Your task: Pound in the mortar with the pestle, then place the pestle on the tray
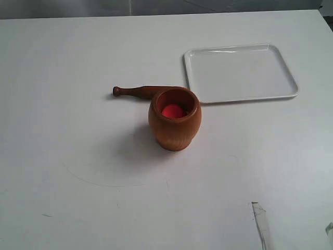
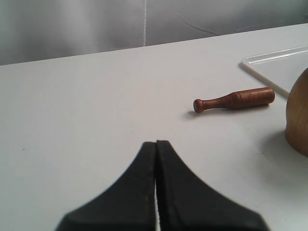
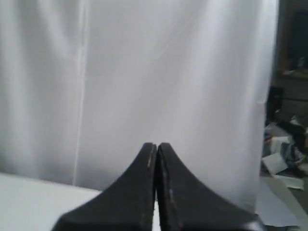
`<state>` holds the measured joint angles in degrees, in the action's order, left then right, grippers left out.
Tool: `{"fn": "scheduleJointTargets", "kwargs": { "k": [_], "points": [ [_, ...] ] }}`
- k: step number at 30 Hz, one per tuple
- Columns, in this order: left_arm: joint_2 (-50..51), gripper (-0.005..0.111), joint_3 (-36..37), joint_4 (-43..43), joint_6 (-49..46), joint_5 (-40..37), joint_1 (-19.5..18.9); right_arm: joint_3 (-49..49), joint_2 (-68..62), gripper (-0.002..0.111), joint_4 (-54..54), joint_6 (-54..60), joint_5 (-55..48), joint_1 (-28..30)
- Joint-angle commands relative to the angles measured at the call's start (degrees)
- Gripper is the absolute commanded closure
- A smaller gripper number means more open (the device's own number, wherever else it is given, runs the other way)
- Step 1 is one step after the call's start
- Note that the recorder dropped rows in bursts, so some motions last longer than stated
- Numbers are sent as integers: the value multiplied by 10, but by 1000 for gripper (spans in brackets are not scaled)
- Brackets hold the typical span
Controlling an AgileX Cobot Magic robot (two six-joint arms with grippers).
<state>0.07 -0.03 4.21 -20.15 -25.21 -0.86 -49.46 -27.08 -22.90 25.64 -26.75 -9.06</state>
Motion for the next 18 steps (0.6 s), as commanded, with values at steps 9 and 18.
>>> {"fn": "scheduleJointTargets", "kwargs": {
  "k": [9, 18],
  "points": [
    [-1, 107, 0, -4, 5, 2, 4, -258, -435, 108, -216, 295, -250, -60],
    [-1, 107, 0, -4, 5, 2, 4, -487, -733, 108, 44, 176, -276, -240]
  ]
}}
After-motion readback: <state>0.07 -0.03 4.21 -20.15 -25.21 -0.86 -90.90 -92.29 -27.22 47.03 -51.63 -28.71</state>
